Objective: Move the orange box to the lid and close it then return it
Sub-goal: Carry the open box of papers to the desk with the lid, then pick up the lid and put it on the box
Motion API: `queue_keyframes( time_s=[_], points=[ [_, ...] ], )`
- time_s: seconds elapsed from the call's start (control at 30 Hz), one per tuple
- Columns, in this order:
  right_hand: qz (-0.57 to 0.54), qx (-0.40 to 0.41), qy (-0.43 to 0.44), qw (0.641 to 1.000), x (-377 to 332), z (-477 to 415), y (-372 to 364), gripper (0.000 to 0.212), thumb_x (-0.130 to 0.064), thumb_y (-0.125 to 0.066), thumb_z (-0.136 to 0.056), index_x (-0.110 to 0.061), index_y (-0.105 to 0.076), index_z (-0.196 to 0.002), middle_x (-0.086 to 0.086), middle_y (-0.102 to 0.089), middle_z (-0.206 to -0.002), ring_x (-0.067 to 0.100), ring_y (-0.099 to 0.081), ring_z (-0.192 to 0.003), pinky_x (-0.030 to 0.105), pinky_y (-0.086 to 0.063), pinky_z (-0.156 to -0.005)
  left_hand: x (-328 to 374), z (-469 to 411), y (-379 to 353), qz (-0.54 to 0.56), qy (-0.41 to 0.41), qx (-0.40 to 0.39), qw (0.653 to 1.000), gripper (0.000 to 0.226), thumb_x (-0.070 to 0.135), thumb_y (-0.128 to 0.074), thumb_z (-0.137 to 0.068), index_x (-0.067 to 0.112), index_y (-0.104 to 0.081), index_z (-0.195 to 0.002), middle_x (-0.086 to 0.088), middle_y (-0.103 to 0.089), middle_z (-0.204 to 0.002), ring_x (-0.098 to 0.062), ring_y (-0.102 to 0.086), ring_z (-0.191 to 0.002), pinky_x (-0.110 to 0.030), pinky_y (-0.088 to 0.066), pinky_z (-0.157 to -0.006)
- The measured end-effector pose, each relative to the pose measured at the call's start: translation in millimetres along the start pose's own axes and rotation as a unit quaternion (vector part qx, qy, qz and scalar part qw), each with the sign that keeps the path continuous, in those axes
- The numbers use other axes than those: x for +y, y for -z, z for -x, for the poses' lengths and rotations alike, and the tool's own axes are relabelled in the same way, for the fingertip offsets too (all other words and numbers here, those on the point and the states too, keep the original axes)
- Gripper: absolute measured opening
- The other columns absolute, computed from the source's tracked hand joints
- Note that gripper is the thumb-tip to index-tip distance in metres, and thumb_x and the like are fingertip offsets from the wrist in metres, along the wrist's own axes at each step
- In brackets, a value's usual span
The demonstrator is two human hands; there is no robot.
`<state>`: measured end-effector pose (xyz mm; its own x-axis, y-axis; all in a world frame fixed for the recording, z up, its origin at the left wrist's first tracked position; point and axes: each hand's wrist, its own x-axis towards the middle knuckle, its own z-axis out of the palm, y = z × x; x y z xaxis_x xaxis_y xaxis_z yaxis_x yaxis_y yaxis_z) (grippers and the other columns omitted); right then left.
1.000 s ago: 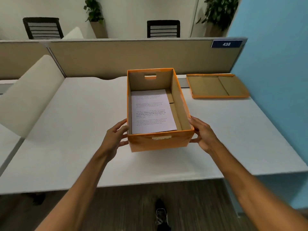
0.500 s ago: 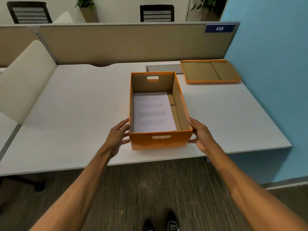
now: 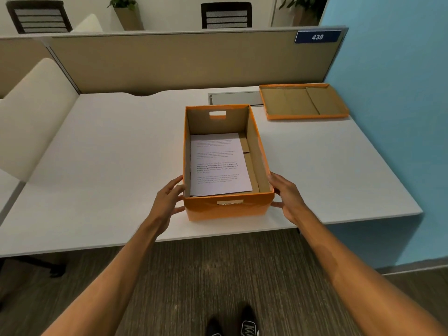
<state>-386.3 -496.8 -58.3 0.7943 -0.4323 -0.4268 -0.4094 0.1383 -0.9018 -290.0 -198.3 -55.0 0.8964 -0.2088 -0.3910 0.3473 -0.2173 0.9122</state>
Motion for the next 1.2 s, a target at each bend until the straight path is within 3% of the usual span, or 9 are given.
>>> queue_keyframes(
  time_s=[0.1,0.3,0.5,0.67,0.87,1.2],
  points=[
    [0.021,0.006,0.024,0.999,-4,2,5,0.050,-0.052,-0.057,-0.093,-0.029,-0.058,-0.137,-0.004,-0.063,-0.134,0.023,-0.056,-0.123,0.062,-0.043,-0.104,2,-1,0,-0.047,-0.024,0.026,0.998,0.049,0.036,-0.052,-0.100,0.024,-0.043,-0.147,-0.010,-0.050,-0.148,-0.033,-0.052,-0.131,-0.053,-0.048,-0.101],
    [0.063,0.042,0.080,0.994,-21,15,20,0.046,-0.042,-0.056,-0.097,-0.021,-0.057,-0.138,0.001,-0.059,-0.140,0.024,-0.055,-0.126,0.053,-0.045,-0.105,31,9,-21,-0.214,-0.157,0.074,0.961,0.064,0.043,-0.061,-0.092,0.019,-0.039,-0.148,-0.010,-0.045,-0.153,-0.033,-0.047,-0.135,-0.050,-0.043,-0.105],
    [0.088,0.071,0.128,0.985,-34,23,59,0.041,-0.033,-0.061,-0.096,-0.019,-0.060,-0.135,0.003,-0.062,-0.137,0.020,-0.057,-0.125,0.043,-0.047,-0.106,65,25,-74,-0.286,-0.279,0.050,0.915,0.054,0.034,-0.063,-0.093,0.015,-0.047,-0.141,-0.010,-0.045,-0.151,-0.029,-0.044,-0.136,-0.051,-0.039,-0.111],
    [0.105,0.089,0.145,0.980,-44,10,104,0.038,-0.028,-0.064,-0.095,-0.016,-0.064,-0.131,0.004,-0.065,-0.131,0.018,-0.059,-0.120,0.043,-0.048,-0.106,84,30,-136,-0.282,-0.305,0.001,0.910,0.050,0.029,-0.061,-0.095,0.014,-0.049,-0.141,-0.009,-0.046,-0.150,-0.026,-0.043,-0.137,-0.048,-0.037,-0.113],
    [0.127,0.094,0.163,0.974,-64,-27,170,0.035,-0.023,-0.065,-0.094,-0.015,-0.066,-0.128,0.005,-0.069,-0.122,0.017,-0.063,-0.113,0.040,-0.051,-0.102,107,17,-220,-0.254,-0.316,-0.028,0.914,0.049,0.027,-0.061,-0.096,0.012,-0.050,-0.141,-0.009,-0.048,-0.147,-0.027,-0.049,-0.131,-0.050,-0.044,-0.108],
    [0.168,0.074,0.181,0.966,-93,-94,266,0.033,-0.023,-0.066,-0.092,-0.016,-0.067,-0.125,0.005,-0.070,-0.105,0.020,-0.066,-0.103,0.033,-0.053,-0.091,132,-16,-326,-0.254,-0.295,0.013,0.921,0.049,0.023,-0.062,-0.095,0.010,-0.051,-0.141,-0.014,-0.050,-0.142,-0.027,-0.052,-0.127,-0.043,-0.047,-0.104]
  ],
)
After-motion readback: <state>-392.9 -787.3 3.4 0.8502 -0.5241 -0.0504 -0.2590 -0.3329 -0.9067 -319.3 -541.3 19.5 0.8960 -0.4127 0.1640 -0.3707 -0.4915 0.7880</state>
